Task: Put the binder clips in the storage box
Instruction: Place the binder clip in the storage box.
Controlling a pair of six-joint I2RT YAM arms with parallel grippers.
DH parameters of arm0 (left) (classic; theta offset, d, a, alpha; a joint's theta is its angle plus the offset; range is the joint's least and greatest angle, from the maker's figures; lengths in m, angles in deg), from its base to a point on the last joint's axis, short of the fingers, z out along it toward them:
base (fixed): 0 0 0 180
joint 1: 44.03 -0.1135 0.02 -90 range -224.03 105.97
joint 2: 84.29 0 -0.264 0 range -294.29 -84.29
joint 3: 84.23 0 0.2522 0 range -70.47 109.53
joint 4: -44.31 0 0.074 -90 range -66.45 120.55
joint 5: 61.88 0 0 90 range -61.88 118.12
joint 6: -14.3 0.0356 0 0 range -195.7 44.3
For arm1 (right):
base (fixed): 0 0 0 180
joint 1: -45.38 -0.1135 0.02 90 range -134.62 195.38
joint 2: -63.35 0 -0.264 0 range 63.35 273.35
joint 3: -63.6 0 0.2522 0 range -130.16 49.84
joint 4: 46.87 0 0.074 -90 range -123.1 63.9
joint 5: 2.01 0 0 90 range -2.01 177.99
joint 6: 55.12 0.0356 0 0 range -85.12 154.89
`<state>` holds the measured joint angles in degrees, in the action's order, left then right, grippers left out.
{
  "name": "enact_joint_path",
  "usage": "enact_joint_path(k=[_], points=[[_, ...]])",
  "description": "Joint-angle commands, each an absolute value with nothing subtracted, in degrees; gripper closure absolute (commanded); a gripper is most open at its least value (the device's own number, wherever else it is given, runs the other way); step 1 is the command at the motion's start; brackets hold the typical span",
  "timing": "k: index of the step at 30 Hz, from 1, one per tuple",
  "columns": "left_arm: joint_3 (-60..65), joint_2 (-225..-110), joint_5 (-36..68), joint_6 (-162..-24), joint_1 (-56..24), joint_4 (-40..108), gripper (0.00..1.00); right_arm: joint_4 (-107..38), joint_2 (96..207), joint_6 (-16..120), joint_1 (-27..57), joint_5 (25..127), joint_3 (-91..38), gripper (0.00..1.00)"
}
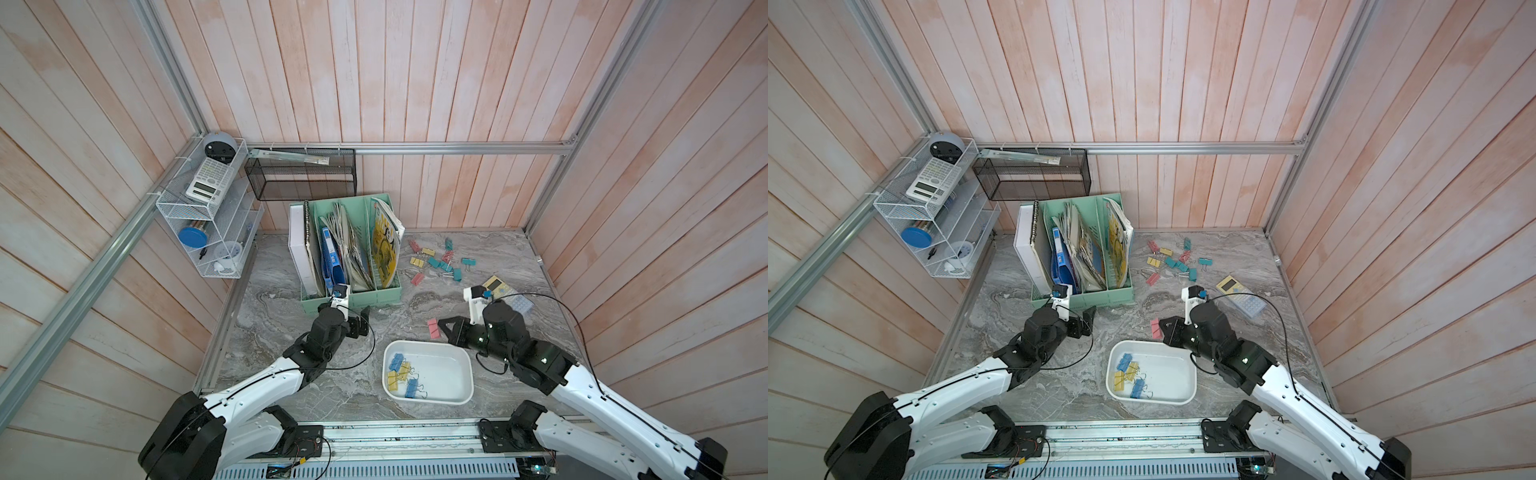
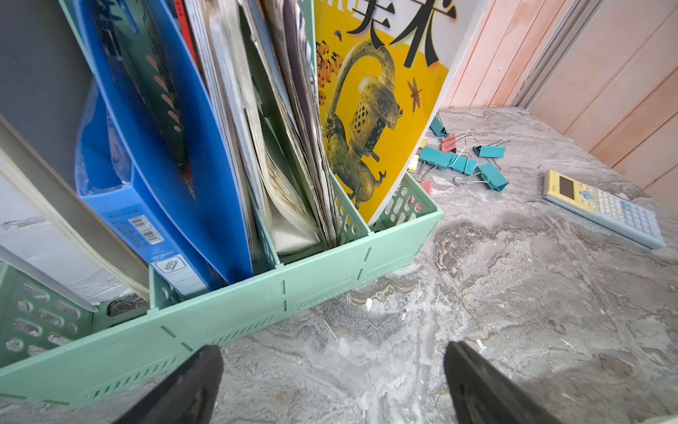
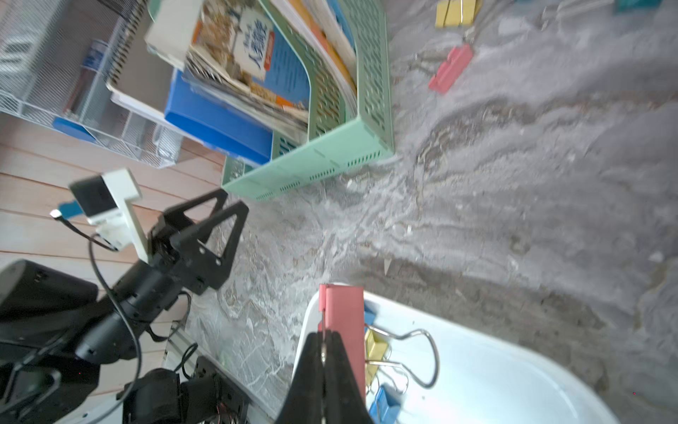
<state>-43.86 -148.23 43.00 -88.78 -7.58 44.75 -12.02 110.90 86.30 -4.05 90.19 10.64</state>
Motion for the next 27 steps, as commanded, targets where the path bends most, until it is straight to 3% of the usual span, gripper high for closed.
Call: enact_joint_path(k=[1, 4, 17, 23, 27], points=[[-43.7, -147.6, 42.7, -88.7, -7.4, 45.3, 0.00, -9.3, 114.6, 92.0, -12.4, 104.2, 12.3, 1.00], [-43.7, -147.9, 42.5, -88.8, -7.3, 45.5, 0.00, -7.6, 120.1, 91.9, -15.1, 106.5, 12.1, 1.00], [-43.6, -148.4, 42.5, -88.7, -7.3, 45.5, 0.00, -25.1, 135.2, 94.0, -17.5, 102.6, 18.3, 1.00], [-42.6, -148.0, 43.6, -88.7, -7.3, 43.8, 0.00, -21.4, 131.4, 93.2, -17.8, 106.1, 17.5, 0.71], [-41.9, -147.4, 41.9, -89.8, -6.7, 43.1, 0.00, -11.9, 119.9, 91.5, -17.2, 120.8, 16.9, 0.60]])
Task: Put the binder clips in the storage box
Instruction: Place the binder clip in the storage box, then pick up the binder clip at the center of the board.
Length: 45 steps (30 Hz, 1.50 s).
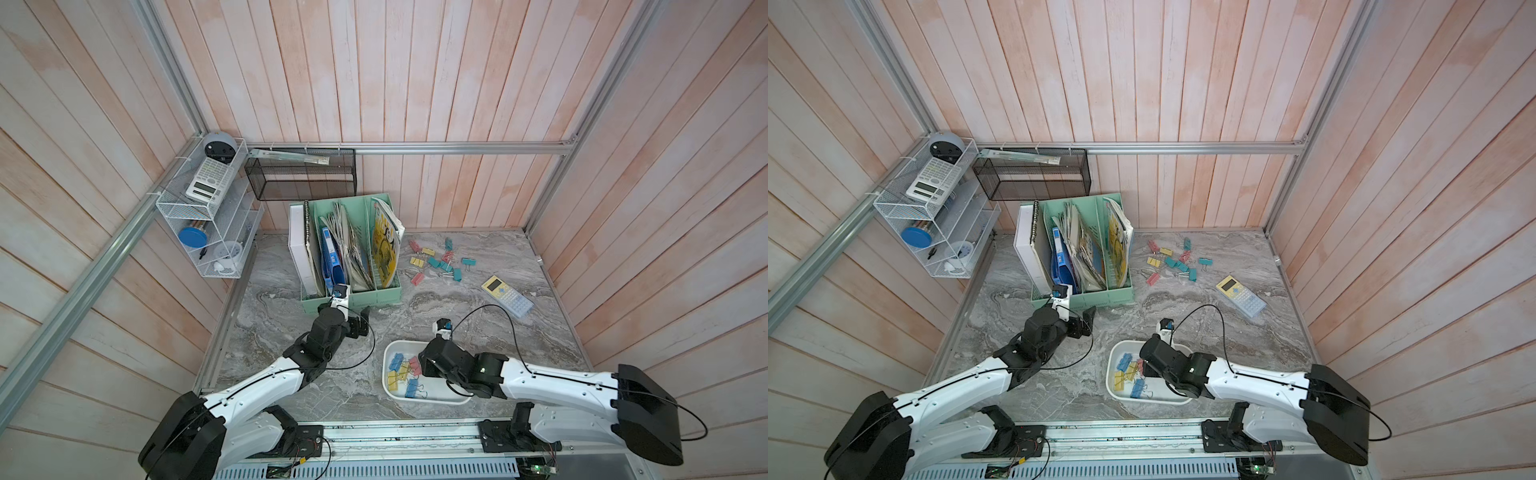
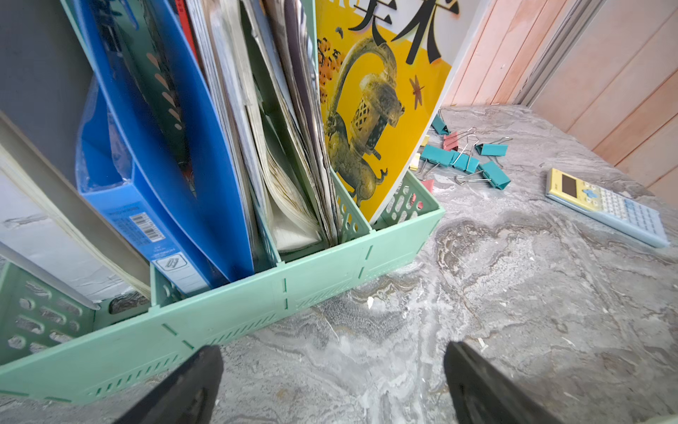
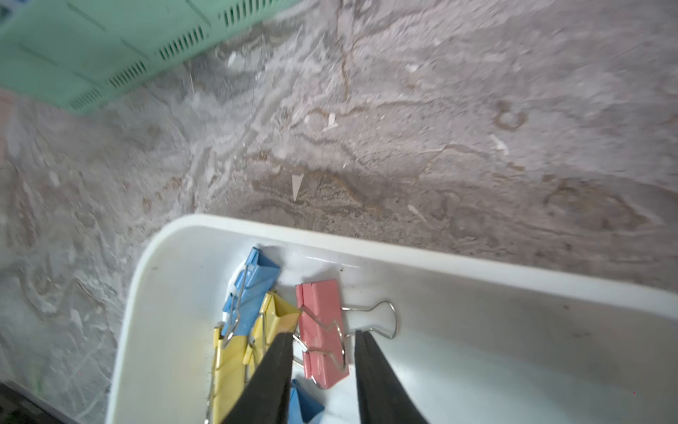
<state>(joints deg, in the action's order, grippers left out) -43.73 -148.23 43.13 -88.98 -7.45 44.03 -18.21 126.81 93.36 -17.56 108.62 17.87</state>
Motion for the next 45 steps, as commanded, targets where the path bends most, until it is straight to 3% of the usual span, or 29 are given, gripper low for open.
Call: enact_joint_path(k=[1, 4, 8, 11, 14, 18, 20, 28, 37, 43, 45], points=[[-41.5, -147.5, 42.1, -89.9, -6.0, 42.7, 0.00, -11.0, 116.7, 88.9, -16.0, 122.4, 17.0, 0.58], [-38.0, -148.9, 42.0, -89.8, -1.9, 39.5, 0.00, -11.0, 108.3, 78.7, -2.9, 112.7, 17.1, 0.49], [-28.8, -156.5, 48.1, -90.8, 7.8, 36.9, 0.00, -12.5, 105.5, 73.6, 24.3, 85.2, 18.1, 0.31], [-14.1, -168.9, 51.5, -91.2, 12.0, 30.6, 0.00, -18.8, 106.7, 75.2, 40.0, 71.1, 22.0, 0.18], [4.4, -183.7, 53.0, -89.1, 14.8, 21.3, 0.00, -26.7, 109.4, 76.4, 48.7, 62.4, 25.4, 0.17], [30.1, -203.7, 53.6, -87.4, 13.0, 5.8, 0.00, -27.2, 111.2, 73.3, 50.6, 61.8, 25.7, 0.16], [41.9, -212.2, 51.0, -89.2, 8.4, -1.2, 0.00, -29.3, 110.9, 74.0, 50.6, 60.7, 26.7, 0.16], [74.0, -233.6, 44.5, -92.7, 0.6, -20.8, 0.00, -31.6, 107.2, 73.1, 50.6, 62.3, 30.1, 0.15], [72.3, -236.6, 42.8, -91.8, -1.8, -18.1, 0.01, -32.1, 105.6, 73.0, 50.6, 62.3, 30.5, 0.14], [74.4, -239.3, 40.7, -90.9, -1.8, -19.0, 0.25, -32.1, 105.4, 73.1, 50.6, 62.8, 30.6, 0.15], [74.6, -240.0, 40.6, -91.1, -1.8, -19.4, 0.27, -32.0, 105.1, 73.1, 50.5, 63.0, 30.6, 0.15]])
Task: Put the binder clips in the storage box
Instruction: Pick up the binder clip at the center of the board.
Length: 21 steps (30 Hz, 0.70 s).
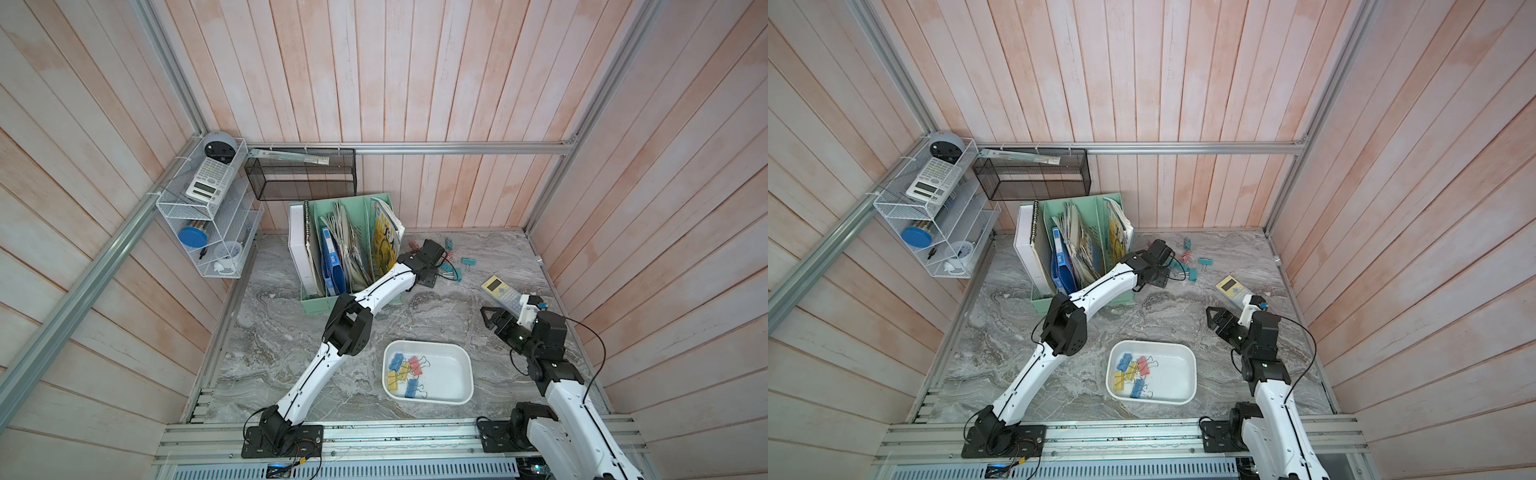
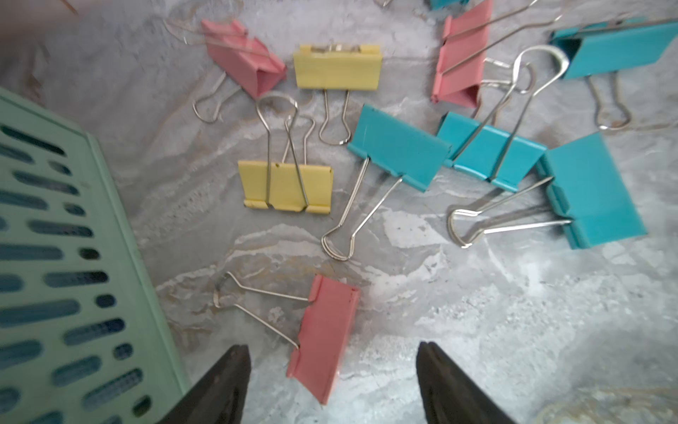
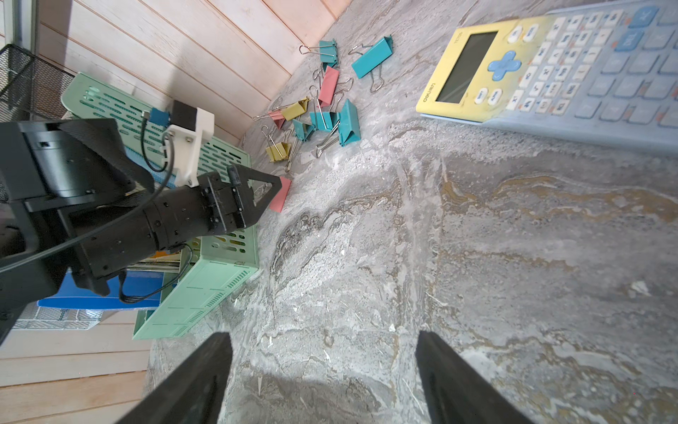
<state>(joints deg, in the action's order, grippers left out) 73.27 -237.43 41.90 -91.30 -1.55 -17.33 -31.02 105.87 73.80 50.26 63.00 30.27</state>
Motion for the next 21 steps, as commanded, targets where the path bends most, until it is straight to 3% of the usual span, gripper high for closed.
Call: enact_joint_path(k=[1, 6, 16, 21], points=[[74.6, -240.4, 40.8, -91.3, -1.7, -19.5, 0.27, -32.0, 104.9, 73.0, 50.6, 63.1, 30.6, 0.15], [74.4, -241.9, 42.6, -91.4, -1.4, -18.8, 0.28, -31.6, 104.0, 72.9, 50.5, 63.3, 30.6, 0.15], [74.3, -241.8, 38.0, -90.5, -0.3, -17.6, 0.55, -31.5, 103.4, 72.8, 50.6, 63.6, 30.9, 0.15], [71.9, -239.3, 36.9, -92.8, 1.2, -17.7, 0.58, -31.4, 103.2, 72.8, 50.5, 63.7, 31.0, 0.15]])
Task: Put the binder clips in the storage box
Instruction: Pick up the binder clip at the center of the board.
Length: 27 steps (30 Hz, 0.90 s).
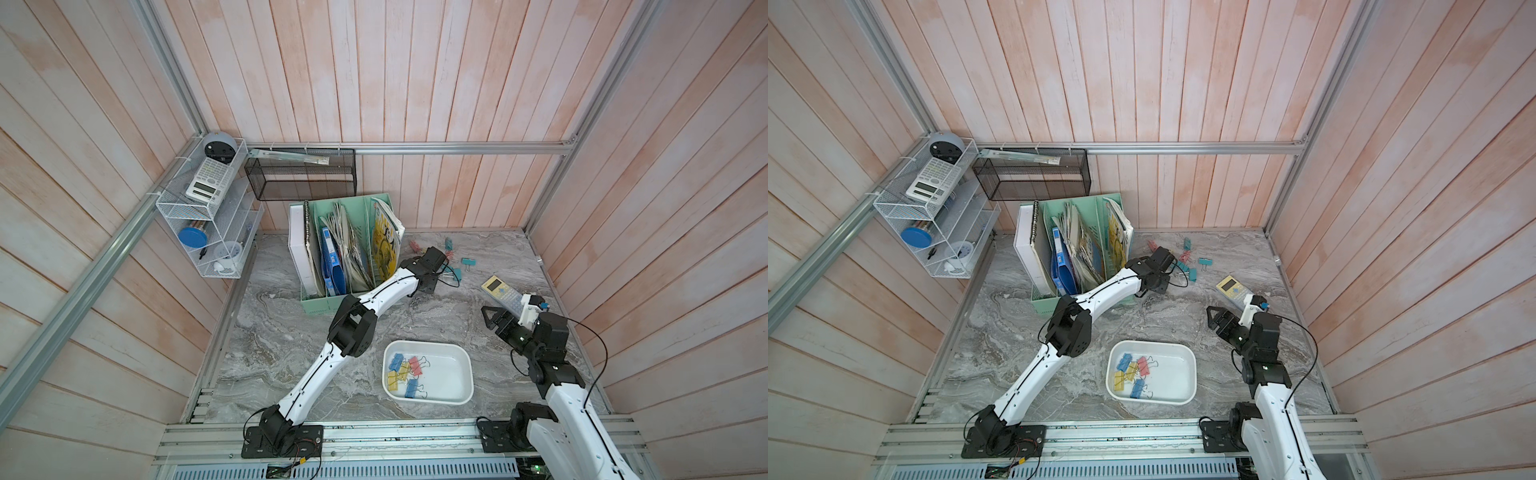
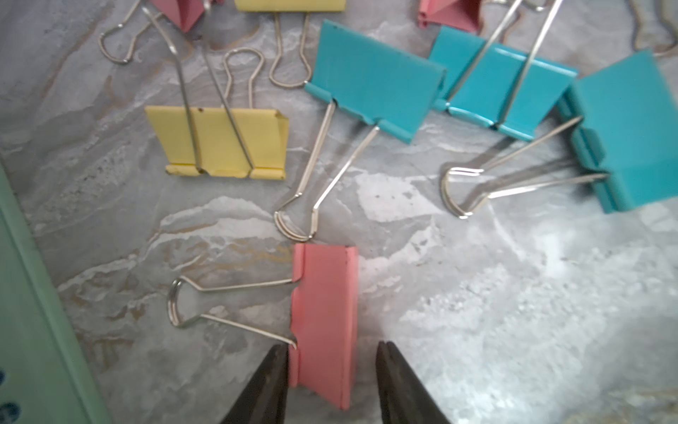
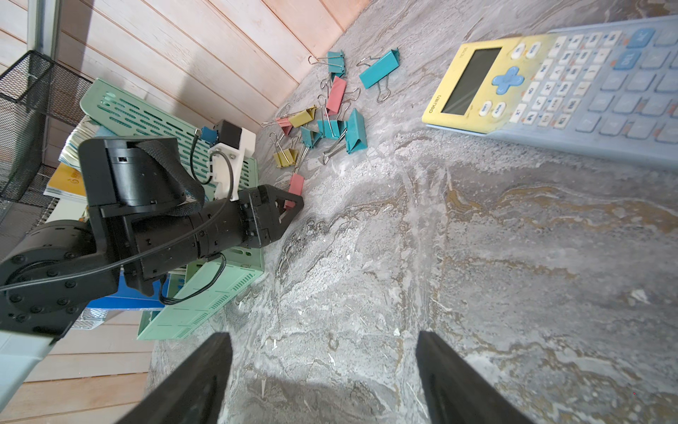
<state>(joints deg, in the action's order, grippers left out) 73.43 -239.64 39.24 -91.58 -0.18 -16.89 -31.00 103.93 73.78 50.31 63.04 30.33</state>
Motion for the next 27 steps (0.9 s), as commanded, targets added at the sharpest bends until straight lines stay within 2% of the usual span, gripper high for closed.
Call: enact_joint_path(k=[1, 5, 8, 10, 13, 18, 27], points=[[70.6, -238.3, 37.6, -93.3, 1.5, -17.0, 0.58, -31.4, 103.1, 72.8, 50.6, 63.6, 30.9, 0.15], [69.2, -236.3, 40.8, -94.9, 1.6, -16.3, 0.58, -31.5, 102.9, 72.9, 50.6, 63.8, 31.2, 0.15], [69.9, -235.6, 45.7, -95.7, 1.6, -16.5, 0.38, -31.5, 102.7, 72.9, 50.5, 63.8, 31.2, 0.15], [70.1, -235.3, 48.3, -95.7, 1.5, -16.0, 0.35, -31.4, 102.5, 72.8, 50.6, 63.9, 31.2, 0.15], [71.1, -235.9, 47.3, -95.5, 0.9, -14.5, 0.36, -31.3, 102.4, 72.8, 50.5, 64.1, 31.2, 0.14], [74.2, -238.2, 43.6, -96.2, -0.1, -12.8, 0.45, -31.3, 102.4, 72.7, 50.5, 64.2, 31.3, 0.14], [74.2, -241.0, 39.2, -98.1, -0.7, -9.5, 0.48, -31.2, 102.4, 72.6, 50.5, 64.5, 31.3, 0.14]])
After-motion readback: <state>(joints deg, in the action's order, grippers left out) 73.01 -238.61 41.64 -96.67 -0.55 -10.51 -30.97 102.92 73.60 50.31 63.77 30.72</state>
